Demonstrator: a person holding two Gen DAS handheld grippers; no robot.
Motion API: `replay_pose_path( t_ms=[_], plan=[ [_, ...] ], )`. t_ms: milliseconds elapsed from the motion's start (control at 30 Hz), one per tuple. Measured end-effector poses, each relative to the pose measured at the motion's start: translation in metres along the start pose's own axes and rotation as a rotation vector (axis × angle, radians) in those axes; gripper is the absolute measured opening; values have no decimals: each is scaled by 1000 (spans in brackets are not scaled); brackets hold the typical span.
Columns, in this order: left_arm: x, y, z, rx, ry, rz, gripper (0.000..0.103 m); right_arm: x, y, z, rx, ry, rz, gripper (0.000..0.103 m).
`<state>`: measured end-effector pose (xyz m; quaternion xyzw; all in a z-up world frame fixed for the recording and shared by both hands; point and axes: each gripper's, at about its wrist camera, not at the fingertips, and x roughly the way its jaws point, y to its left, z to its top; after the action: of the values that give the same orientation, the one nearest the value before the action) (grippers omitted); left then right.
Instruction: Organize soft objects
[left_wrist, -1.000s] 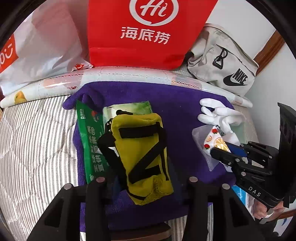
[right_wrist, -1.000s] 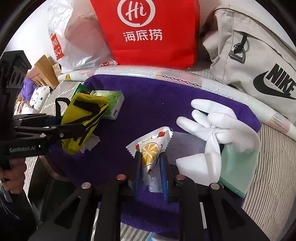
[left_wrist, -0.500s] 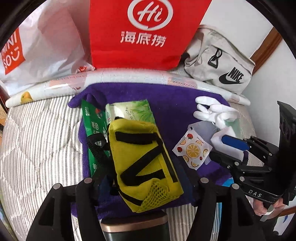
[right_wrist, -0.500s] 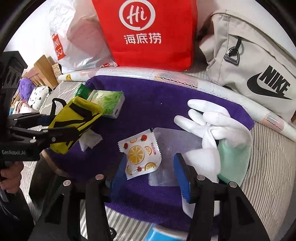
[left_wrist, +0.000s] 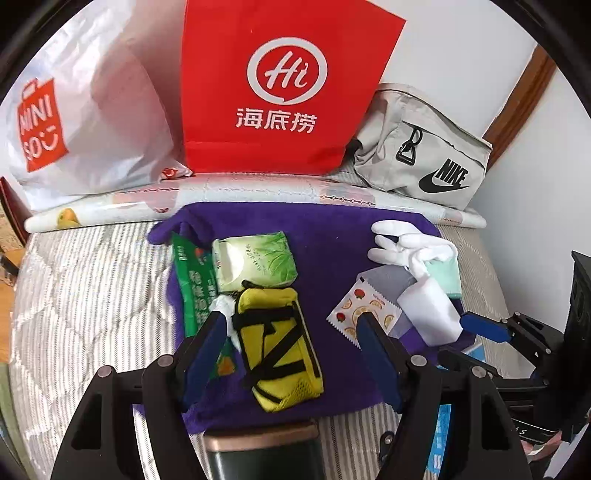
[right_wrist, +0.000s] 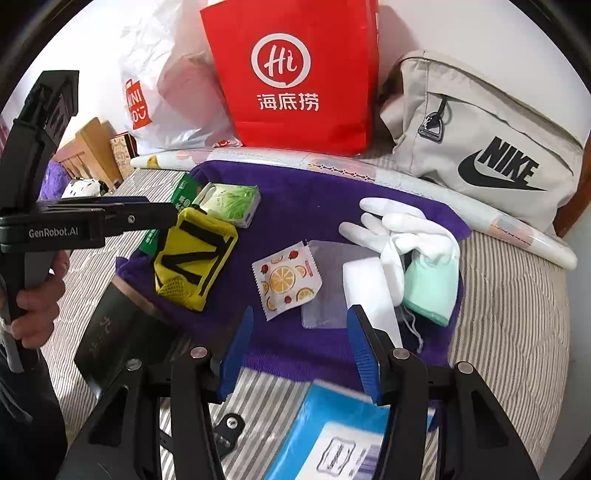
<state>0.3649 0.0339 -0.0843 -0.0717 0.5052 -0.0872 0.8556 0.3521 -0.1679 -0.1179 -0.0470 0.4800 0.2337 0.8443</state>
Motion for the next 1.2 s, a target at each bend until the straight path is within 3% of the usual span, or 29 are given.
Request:
replay_pose_path(
  t_ms=[300, 533, 700, 833, 1200],
  plan=[
    [-45, -1, -40, 11, -85, 6, 71, -33, 24, -39, 15, -27, 40, 53],
    [-74, -2, -94, 11, -69, 52, 71, -57, 55, -88, -12, -31, 83, 52],
    [-84, 7, -134, -30, -52, 45, 71, -64, 85, -121, -58, -40, 117, 45],
    [-93, 17, -162, -54, -52, 34, 71, -50, 108, -143, -102, -14, 40, 30],
    [-89, 30, -199, -3, -34, 13, 71, -15, 112, -170, 42, -84, -116, 30]
  ],
)
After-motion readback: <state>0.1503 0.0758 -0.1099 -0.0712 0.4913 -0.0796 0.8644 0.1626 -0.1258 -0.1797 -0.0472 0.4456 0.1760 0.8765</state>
